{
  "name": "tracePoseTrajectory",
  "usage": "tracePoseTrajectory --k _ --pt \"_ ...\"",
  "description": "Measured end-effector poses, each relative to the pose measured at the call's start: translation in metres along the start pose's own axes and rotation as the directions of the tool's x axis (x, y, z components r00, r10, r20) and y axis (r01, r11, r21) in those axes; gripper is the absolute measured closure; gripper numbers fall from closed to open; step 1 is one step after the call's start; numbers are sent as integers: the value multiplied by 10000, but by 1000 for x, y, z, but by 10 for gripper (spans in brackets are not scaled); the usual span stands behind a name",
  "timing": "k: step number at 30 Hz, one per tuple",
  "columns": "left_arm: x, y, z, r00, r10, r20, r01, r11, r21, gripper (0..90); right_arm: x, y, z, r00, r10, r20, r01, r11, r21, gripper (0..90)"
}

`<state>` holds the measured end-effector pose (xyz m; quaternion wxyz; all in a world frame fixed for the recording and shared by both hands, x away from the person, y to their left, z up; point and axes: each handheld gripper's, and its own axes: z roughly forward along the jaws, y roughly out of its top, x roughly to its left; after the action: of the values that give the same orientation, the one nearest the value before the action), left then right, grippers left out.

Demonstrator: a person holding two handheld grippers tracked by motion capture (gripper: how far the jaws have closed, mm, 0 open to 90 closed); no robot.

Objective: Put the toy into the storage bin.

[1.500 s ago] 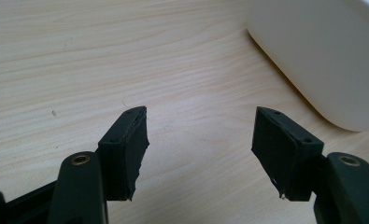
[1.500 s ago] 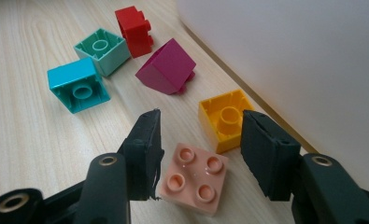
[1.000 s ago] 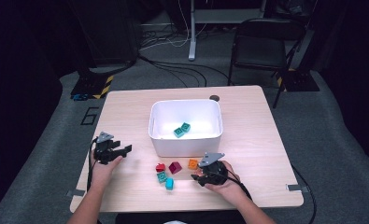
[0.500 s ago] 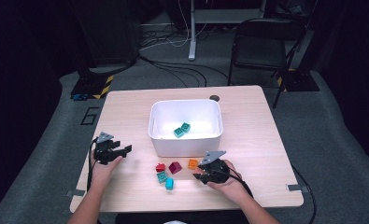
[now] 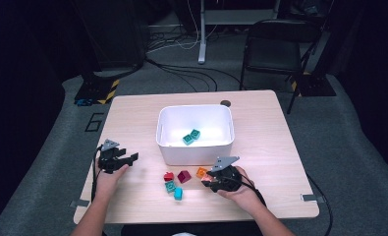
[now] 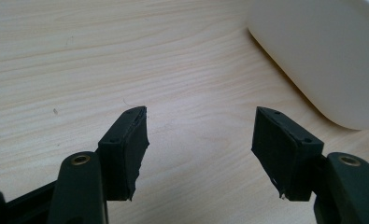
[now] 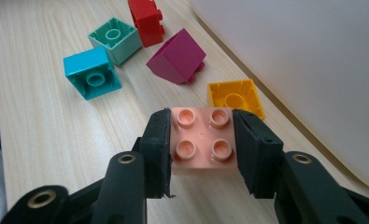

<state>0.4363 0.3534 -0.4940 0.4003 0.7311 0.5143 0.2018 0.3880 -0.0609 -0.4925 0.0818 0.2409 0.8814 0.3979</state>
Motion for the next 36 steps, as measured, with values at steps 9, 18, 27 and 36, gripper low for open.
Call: tracePoseTrajectory --k 9,18,27,36 --pt "0 0 -1 10000 3 33 -3 10000 62 355 4 9 -7 9995 -49 -310 40 9995 -304 581" --pt "0 0 -1 10000 1 -16 -1 10000 0 355 6 20 -14 9988 -282 -408 266 9989 -381 581" --pt "0 -1 -2 10000 14 -5 -14 10000 32 355 8 38 -28 9970 -506 -586 474 9973 -553 582" --pt "0 0 -2 10000 5 1 -5 10000 35 355 6 56 -41 9960 -472 -753 418 9966 -714 582"
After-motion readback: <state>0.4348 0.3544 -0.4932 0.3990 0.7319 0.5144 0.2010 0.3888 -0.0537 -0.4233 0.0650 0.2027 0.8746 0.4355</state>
